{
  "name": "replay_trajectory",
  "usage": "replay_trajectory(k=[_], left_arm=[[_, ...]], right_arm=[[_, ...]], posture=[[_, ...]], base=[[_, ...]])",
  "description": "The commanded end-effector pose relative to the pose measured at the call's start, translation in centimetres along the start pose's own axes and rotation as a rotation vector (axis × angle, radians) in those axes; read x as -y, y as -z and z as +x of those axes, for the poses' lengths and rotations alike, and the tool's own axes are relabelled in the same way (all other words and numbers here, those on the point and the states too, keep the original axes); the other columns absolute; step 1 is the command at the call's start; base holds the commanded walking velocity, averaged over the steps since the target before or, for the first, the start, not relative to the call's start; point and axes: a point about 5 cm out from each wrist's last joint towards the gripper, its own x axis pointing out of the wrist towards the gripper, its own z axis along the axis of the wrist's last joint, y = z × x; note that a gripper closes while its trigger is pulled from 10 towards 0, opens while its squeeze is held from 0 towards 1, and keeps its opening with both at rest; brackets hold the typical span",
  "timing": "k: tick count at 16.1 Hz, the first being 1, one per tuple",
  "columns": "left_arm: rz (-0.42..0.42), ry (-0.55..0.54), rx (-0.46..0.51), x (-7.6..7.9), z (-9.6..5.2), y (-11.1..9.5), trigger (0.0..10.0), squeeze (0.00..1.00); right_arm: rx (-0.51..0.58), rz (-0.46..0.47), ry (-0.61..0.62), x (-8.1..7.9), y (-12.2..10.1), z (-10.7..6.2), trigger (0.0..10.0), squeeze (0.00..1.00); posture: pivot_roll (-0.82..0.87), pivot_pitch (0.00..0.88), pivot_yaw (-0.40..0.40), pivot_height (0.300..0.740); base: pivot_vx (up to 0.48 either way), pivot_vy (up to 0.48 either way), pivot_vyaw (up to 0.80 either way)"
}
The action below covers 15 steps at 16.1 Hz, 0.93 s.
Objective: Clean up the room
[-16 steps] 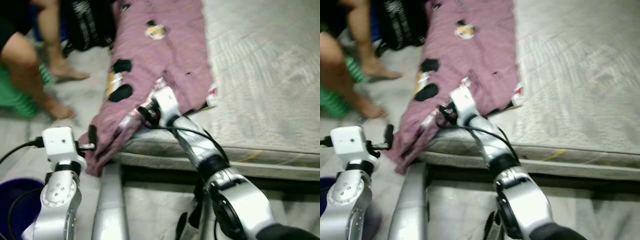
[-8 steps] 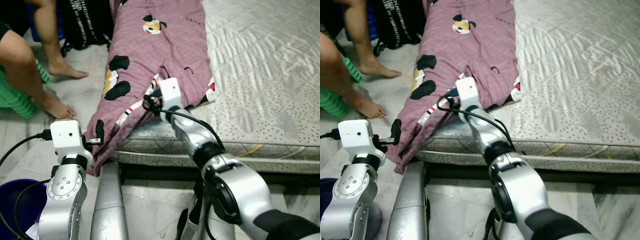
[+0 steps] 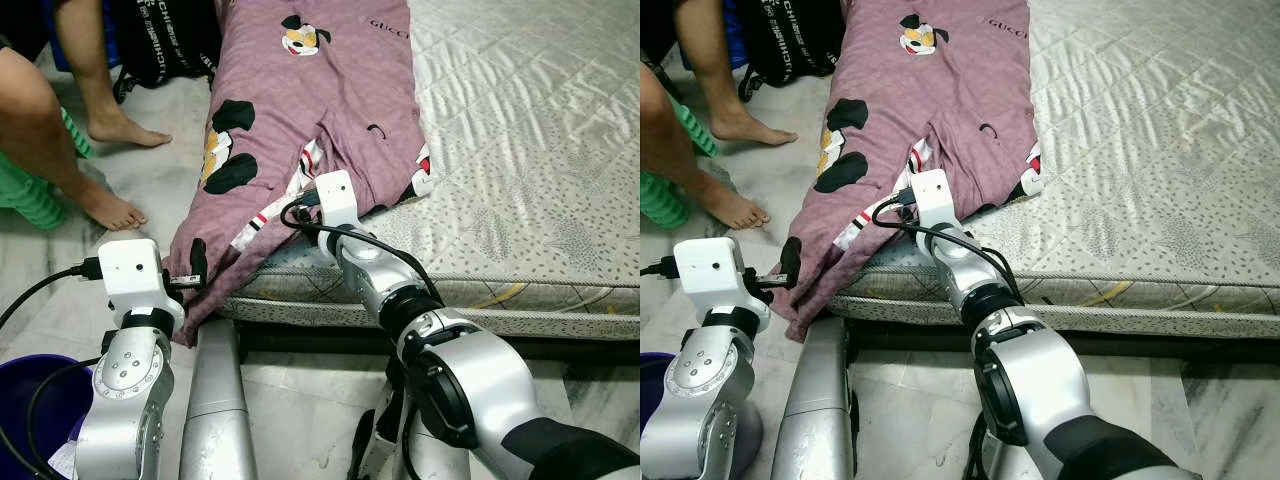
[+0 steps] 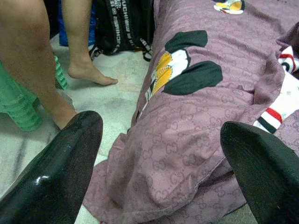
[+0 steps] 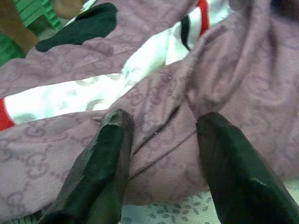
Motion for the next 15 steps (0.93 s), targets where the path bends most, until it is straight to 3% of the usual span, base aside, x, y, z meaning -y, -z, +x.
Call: replay_trajectory(k=[1, 15], left_arm=[[0.004, -0.013, -0.006, -0.2, 0.0, 0.0, 10.0, 0.00], [-0.009, -0.010, 0.024, 0.2, 1.4, -0.5, 10.0, 0.00]], right_arm=[[-0.032, 0.039, 0.009, -0.8, 0.8, -0.1, 0.0, 0.00], [-0.070, 0.218, 0.062, 0.8, 1.4, -0.2, 0.0, 0.00]], posture=[[0.27, 0.218, -0.050, 0.532], [0.26, 0.149, -0.048, 0.532]], base=[[0.000, 0.000, 0.00], [0.000, 0.000, 0.00]])
